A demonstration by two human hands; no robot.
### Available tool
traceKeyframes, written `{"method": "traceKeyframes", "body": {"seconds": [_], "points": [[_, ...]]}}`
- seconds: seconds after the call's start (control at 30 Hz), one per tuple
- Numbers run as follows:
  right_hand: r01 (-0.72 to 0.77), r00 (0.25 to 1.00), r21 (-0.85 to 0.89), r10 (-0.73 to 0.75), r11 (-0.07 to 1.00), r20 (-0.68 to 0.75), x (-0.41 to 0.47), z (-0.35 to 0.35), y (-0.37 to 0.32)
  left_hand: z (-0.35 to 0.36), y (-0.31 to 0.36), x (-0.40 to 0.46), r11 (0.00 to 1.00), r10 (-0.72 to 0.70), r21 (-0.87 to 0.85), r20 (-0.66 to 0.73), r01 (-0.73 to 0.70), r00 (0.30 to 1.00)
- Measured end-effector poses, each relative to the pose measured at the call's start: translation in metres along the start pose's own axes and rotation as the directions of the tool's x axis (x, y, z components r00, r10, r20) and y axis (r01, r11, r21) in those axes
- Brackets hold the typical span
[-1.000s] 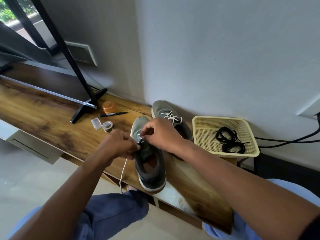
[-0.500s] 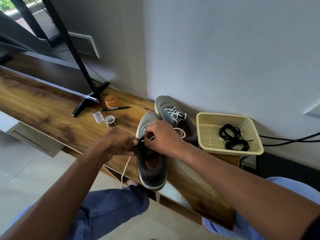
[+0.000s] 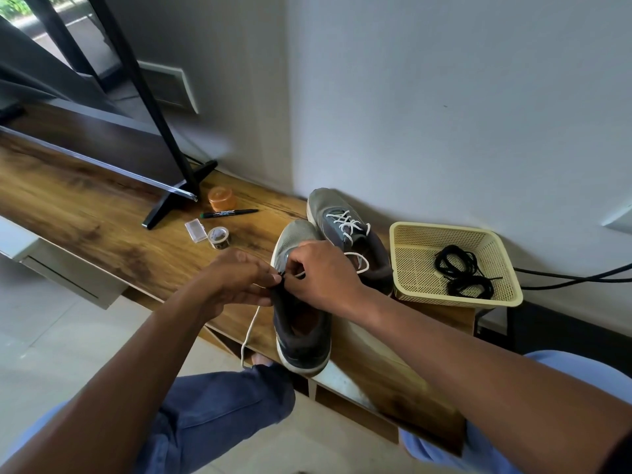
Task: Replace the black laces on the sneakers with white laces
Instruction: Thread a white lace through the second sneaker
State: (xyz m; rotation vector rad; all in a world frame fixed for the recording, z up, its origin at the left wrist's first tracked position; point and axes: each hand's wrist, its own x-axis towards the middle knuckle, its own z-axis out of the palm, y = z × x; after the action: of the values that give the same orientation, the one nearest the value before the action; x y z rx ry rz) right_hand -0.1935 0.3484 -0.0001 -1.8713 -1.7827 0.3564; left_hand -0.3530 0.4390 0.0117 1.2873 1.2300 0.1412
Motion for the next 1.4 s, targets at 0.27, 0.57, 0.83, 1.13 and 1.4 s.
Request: {"method": "traceKeyframes", "body": {"seconds": [0.27, 0.57, 0.83, 1.13, 1.4], "points": [[-0.007, 1.000, -0.043, 0.007, 0.999, 0.003, 0.000, 0.002, 0.001, -0.003, -0.005, 0.004, 1.000, 0.008, -0.025, 0.046, -0.007, 0.999], [-0.023, 1.000, -0.044, 0.023, 0.999, 0.008, 0.001, 0.004, 0.006, 0.000, -0.011, 0.010, 0.999, 0.046, 0.024, 0.037, -0.046, 0.998], [0.038, 0.999, -0.019, -0.038, 0.999, -0.013, 0.002, 0.007, 0.004, -0.008, -0.013, 0.008, 0.996, 0.089, 0.019, 0.049, -0.090, 0.995], [-0.095, 0.995, 0.095, 0.093, 0.991, 0.022, 0.002, 0.002, 0.018, 0.003, -0.016, 0.018, 0.999, 0.043, -0.030, 0.041, -0.041, 0.998], [-0.081, 0.982, 0.010, 0.078, 0.997, 0.174, 0.007, -0.008, 0.011, 0.014, -0.014, 0.019, 0.999, 0.018, 0.048, -0.027, -0.017, 0.999]]}}
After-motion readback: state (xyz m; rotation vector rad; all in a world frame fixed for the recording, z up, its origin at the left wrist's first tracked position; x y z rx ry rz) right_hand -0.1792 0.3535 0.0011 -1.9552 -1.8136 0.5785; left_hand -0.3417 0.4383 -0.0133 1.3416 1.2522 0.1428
